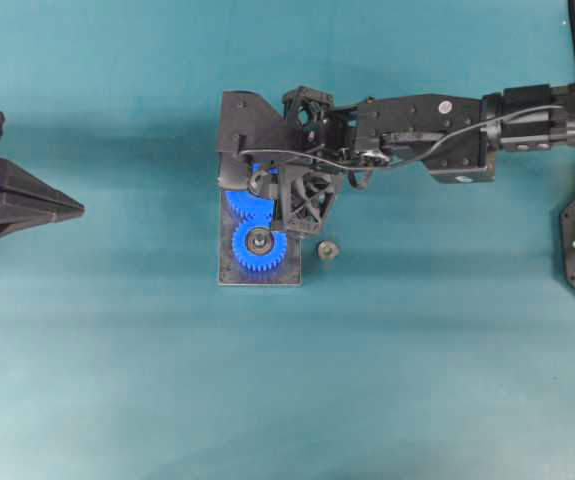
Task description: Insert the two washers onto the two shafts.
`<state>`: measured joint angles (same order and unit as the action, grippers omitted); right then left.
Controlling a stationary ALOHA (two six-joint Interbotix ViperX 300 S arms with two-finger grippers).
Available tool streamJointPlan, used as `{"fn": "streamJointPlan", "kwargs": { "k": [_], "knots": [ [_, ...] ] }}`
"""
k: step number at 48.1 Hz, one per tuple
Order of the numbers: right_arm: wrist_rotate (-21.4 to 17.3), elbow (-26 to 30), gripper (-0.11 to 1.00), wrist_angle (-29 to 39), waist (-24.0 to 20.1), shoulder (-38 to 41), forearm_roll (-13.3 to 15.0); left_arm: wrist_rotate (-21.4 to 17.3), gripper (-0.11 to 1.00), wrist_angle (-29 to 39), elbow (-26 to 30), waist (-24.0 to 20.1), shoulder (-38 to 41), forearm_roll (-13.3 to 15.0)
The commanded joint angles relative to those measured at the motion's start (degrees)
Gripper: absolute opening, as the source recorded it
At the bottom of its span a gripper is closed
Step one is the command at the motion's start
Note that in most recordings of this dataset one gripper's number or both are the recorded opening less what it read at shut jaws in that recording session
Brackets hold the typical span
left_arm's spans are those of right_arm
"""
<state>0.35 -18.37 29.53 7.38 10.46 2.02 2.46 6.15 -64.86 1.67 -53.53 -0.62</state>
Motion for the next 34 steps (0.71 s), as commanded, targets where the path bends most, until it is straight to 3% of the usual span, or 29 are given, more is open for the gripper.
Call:
{"fn": "streamJointPlan", "kwargs": {
  "k": [1,10,18,28,34],
  "knots": [
    [0.2,1.1,0.33,-0.3,0.5,-1.0,0.1,0.1,0.01,-0.6,1.1,0.0,0.2,-0.2],
    [0.1,1.1,0.36,-0.3,0.5,-1.3,-0.1,0.1,0.01,-0.6,1.1,0.0,0.2,-0.1],
    [0.1,0.9,0.79,-0.3,0.5,-2.0,-0.1,0.1,0.01,-0.6,1.1,0.0,0.2,-0.2],
    [-0.4,0.2,0.74,0.1,0.0,-4.3,-0.2,0.1,0.01,-0.6,1.2,0.1,0.2,-0.1],
    [-0.9,-3.5,0.73,0.3,-1.1,-8.5,-0.4,0.1,0.01,-0.6,1.1,0.1,0.2,-0.1]
  ]
}}
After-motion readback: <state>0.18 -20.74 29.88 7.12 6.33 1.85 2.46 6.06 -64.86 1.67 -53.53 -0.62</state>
